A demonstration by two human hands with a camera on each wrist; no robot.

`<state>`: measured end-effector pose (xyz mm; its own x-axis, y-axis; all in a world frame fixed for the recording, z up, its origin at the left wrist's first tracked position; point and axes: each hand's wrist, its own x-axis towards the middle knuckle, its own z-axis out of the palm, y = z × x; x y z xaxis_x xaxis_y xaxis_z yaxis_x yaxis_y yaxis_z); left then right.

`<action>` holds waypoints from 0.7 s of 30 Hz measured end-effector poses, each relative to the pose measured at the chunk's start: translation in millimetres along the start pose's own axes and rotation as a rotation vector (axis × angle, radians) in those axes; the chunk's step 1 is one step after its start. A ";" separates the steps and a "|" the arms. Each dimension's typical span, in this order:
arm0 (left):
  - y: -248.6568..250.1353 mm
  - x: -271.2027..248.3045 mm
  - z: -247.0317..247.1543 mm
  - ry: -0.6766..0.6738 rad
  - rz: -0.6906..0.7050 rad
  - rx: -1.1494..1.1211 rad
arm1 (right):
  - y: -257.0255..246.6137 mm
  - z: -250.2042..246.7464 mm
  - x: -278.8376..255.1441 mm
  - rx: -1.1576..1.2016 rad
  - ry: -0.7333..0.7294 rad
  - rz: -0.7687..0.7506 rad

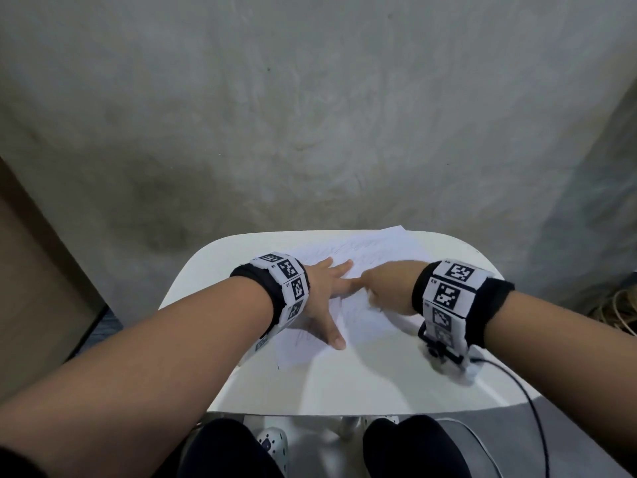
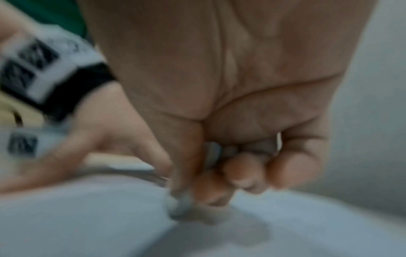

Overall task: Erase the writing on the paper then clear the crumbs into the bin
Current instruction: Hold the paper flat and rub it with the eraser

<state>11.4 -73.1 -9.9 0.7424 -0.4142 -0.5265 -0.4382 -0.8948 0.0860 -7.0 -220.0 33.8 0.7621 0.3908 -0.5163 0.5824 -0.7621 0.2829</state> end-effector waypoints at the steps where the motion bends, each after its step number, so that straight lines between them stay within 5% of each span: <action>1: 0.4 -0.5 0.1 0.001 -0.003 0.008 | 0.6 -1.6 -0.5 -0.029 0.008 0.041; 6: 1.2 -1.5 -0.8 0.012 0.010 -0.036 | -17.9 -1.9 -5.5 -0.034 -0.028 -0.083; 9: 1.5 -2.0 -0.3 0.002 0.001 0.007 | -4.2 -7.2 -2.2 -0.093 0.029 0.039; 12: 1.6 -3.3 0.1 0.031 0.013 -0.056 | -16.4 -2.8 -2.0 -0.111 -0.036 -0.105; 17: 3.4 -2.8 -0.3 0.005 0.009 0.007 | -3.3 -3.6 1.6 -0.015 0.083 -0.001; 21: 0.0 -0.2 1.1 0.033 0.020 -0.085 | -16.0 -0.3 -2.5 0.107 0.020 -0.112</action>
<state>10.7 -72.9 -10.7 0.7511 -0.4357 -0.4960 -0.4093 -0.8968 0.1679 -18.1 -208.6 30.8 0.6999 0.4856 -0.5237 0.6315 -0.7633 0.1361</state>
